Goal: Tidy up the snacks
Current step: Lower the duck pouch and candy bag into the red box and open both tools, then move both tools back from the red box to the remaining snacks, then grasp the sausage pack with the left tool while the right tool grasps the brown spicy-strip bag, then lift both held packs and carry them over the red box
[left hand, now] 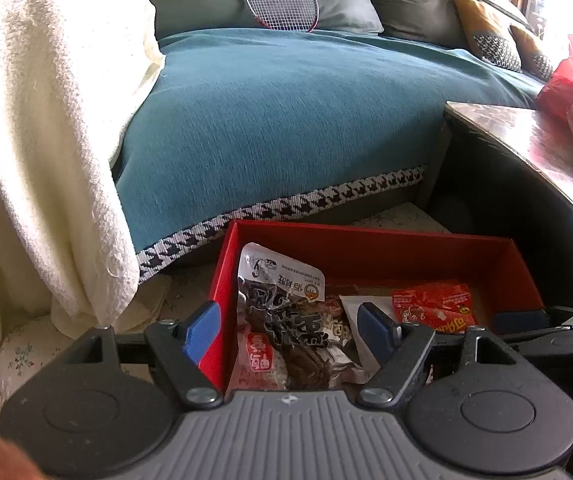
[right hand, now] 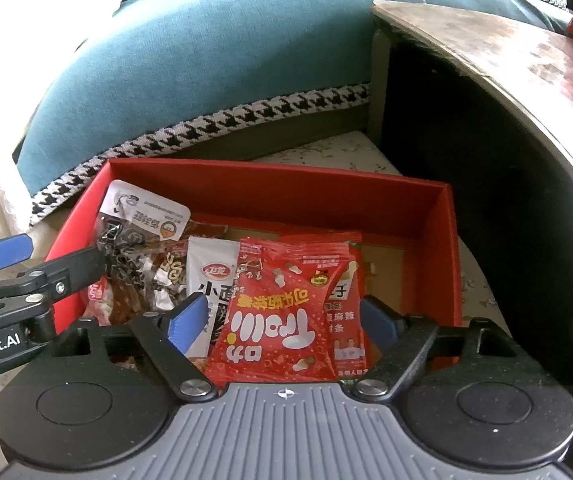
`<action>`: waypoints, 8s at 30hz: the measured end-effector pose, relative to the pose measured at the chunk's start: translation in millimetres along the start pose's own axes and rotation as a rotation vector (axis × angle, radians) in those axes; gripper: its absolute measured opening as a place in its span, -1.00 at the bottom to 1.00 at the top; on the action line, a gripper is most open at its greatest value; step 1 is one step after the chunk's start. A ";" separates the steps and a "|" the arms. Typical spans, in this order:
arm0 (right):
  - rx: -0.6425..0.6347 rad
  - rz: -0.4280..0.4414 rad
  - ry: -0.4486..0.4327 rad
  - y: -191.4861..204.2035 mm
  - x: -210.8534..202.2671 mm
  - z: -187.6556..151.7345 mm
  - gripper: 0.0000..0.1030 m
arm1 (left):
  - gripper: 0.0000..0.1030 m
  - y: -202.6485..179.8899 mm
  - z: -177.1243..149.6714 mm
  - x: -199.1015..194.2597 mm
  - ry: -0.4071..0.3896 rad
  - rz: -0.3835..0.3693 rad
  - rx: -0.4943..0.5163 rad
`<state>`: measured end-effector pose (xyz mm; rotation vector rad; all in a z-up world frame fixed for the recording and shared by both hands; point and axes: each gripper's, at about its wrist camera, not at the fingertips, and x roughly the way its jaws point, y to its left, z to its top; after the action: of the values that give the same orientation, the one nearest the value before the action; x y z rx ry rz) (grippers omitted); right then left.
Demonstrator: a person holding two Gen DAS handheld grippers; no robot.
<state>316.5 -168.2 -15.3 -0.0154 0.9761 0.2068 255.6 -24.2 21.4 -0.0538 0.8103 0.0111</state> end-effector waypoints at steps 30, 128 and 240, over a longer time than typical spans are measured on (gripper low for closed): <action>-0.002 0.000 0.002 1.9 -21.9 -14.5 0.77 | 0.35 -4.7 -16.5 -27.3 -0.029 0.003 0.015; -0.166 -0.034 0.157 34.7 -46.6 -157.3 0.45 | 0.20 -21.5 -163.9 -60.7 0.274 -0.033 0.162; -0.137 -0.021 0.159 57.0 -46.8 -168.1 0.12 | 0.19 19.2 -141.5 -79.9 0.237 -0.064 0.026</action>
<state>142.9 -137.9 -66.6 -0.1702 1.1182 0.2557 97.5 -11.6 -18.9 -0.0571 1.0448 -0.0678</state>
